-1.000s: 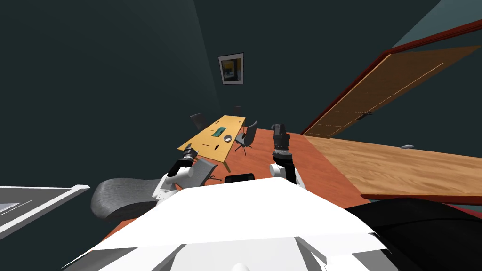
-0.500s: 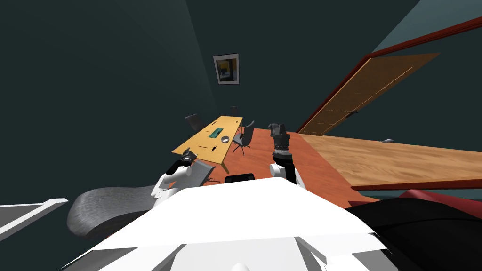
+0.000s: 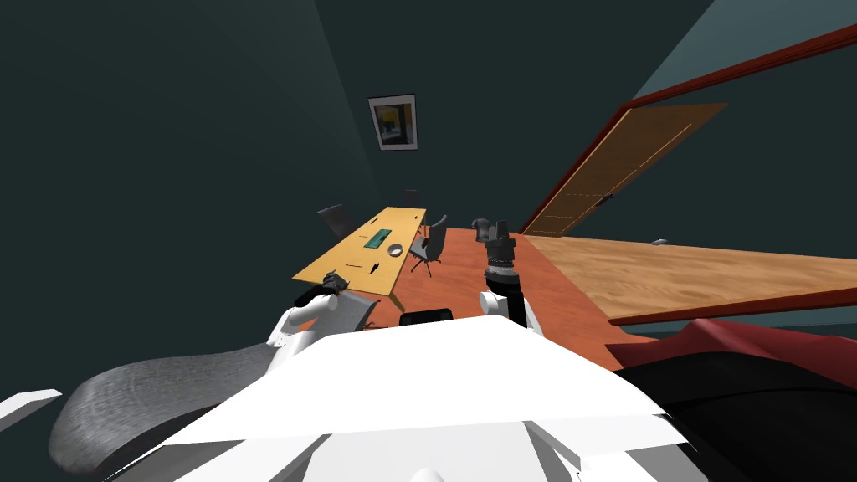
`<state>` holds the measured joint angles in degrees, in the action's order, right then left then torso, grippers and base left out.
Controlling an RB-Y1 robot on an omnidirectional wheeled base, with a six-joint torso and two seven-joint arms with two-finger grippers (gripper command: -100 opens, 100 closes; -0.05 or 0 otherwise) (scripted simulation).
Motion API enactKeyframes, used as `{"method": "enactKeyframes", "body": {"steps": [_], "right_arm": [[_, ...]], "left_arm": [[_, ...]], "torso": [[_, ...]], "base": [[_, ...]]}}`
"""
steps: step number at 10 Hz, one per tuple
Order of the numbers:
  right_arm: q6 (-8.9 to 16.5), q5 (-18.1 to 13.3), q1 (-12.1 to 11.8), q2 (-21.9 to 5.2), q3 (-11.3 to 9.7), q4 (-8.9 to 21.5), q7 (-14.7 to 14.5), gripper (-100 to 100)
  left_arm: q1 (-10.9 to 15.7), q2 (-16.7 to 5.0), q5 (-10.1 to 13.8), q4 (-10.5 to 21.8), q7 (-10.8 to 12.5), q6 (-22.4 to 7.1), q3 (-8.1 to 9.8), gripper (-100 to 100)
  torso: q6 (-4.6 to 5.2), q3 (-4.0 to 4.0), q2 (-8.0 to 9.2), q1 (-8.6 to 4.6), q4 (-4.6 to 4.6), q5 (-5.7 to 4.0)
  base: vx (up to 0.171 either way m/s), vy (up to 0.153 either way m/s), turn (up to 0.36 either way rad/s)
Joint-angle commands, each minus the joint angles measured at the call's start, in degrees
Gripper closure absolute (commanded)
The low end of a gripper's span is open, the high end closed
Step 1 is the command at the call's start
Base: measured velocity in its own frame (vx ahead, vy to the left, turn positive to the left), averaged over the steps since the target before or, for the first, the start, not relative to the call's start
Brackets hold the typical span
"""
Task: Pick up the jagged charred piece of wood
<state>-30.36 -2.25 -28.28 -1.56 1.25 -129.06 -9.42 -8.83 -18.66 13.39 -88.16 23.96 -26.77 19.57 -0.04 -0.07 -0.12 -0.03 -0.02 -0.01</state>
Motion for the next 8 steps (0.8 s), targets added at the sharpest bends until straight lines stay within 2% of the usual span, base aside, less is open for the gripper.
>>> {"method": "enactKeyframes", "body": {"steps": [1,2,3,4,5,6,7,8], "right_arm": [[0.00,0.00,0.00,0.00,0.00,0.00,0.00,0],[0.00,0.00,0.01,0.00,0.00,0.00,0.00,0],[0.00,0.00,0.00,0.00,0.00,0.00,0.00,0],[0.00,0.00,0.00,0.00,0.00,0.00,0.00,0],[0.00,0.00,0.00,0.00,0.00,0.00,0.00,0],[0.00,0.00,0.00,0.00,0.00,0.00,0.00,0],[0.00,0.00,0.00,0.00,0.00,0.00,0.00,0],[0.00,0.00,0.00,0.00,0.00,0.00,0.00,0]], "left_arm": [[0.48,-0.49,1.05,2.83,1.96,-2.86,1.01,-100],[0.48,-0.49,1.05,2.83,1.96,-3.51,1.01,-100],[1.36,-1.09,1.97,5.50,3.64,-5.65,1.92,-100],[1.36,-1.09,1.97,5.50,3.64,-6.21,1.92,-100],[2.20,-1.69,2.89,7.89,5.28,-8.62,2.81,-100],[2.20,-1.69,2.89,8.15,5.28,-8.83,2.81,-100],[3.01,-2.28,3.83,9.94,6.89,-11.35,3.69,-100],[3.01,-2.28,3.83,10.75,6.89,-11.35,3.69,-100]], "torso": [[0.00,0.00,0.00,0.00,0.00,0.00],[0.03,-0.01,-0.02,-0.02,0.00,0.00],[0.00,-0.01,-0.02,0.01,0.00,0.00],[0.03,-0.05,-0.09,0.00,-0.01,0.00],[0.00,-0.04,-0.06,0.01,-0.01,0.00],[0.03,-0.03,-0.05,0.00,-0.01,0.00],[0.00,-0.02,-0.03,0.00,-0.01,0.00],[0.03,-0.07,-0.12,0.01,-0.02,0.00]], "base": [[0.037,-0.020,-0.139],[0.035,-0.009,-0.062],[0.058,-0.015,-0.108],[0.047,-0.010,-0.083],[0.044,-0.011,-0.146],[0.039,-0.011,-0.062],[0.068,-0.010,-0.132],[0.064,-0.001,-0.063]]}}
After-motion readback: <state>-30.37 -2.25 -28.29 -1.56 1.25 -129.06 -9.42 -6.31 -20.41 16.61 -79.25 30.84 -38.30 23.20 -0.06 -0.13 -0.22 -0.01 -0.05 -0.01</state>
